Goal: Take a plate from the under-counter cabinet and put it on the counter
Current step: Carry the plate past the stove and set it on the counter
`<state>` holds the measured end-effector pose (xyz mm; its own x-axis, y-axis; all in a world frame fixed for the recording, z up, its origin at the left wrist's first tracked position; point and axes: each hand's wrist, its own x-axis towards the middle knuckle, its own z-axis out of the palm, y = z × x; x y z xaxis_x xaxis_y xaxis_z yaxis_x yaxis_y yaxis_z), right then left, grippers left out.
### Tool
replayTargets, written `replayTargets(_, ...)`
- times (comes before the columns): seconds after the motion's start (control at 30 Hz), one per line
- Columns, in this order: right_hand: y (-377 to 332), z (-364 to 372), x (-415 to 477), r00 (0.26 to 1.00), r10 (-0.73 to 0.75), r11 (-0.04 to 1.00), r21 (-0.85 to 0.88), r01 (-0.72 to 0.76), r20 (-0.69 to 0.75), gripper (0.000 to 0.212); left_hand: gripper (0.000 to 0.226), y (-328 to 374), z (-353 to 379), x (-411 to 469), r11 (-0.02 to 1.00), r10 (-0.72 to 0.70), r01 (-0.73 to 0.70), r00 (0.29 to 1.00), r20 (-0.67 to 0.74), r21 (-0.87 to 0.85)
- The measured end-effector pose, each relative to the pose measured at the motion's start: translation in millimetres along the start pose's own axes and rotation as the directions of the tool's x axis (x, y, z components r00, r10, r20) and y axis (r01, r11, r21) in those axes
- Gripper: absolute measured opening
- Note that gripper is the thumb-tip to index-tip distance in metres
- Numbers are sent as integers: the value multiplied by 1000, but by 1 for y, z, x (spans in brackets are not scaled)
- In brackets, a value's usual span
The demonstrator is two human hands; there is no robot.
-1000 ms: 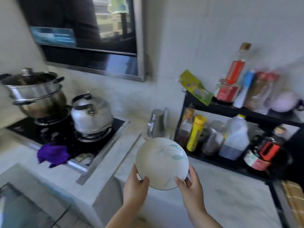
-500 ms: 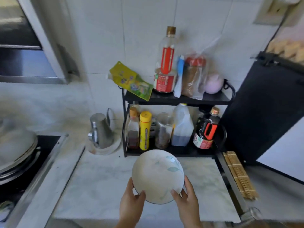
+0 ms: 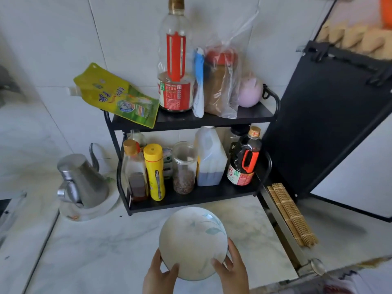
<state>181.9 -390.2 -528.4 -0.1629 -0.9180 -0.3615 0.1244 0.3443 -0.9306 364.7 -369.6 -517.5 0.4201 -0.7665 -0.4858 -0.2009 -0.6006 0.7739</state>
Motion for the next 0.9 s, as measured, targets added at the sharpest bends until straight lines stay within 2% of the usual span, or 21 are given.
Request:
replayTargets(0.4,26,2,30,999,23,1000,20,-24,23,71,77,-10,14,20,997,-25,23,999,-31,-67)
replayTargets(0.73,41,-4,42,998,65,994,-93,-62,27,72,86,-21,26,28,998,-31,27,997,-66,-57)
replayTargets(0.9,47,-9,48,997,57,984,-172,-49,42,79,86,-26,30,29,999,-18,15,995,-103,-29)
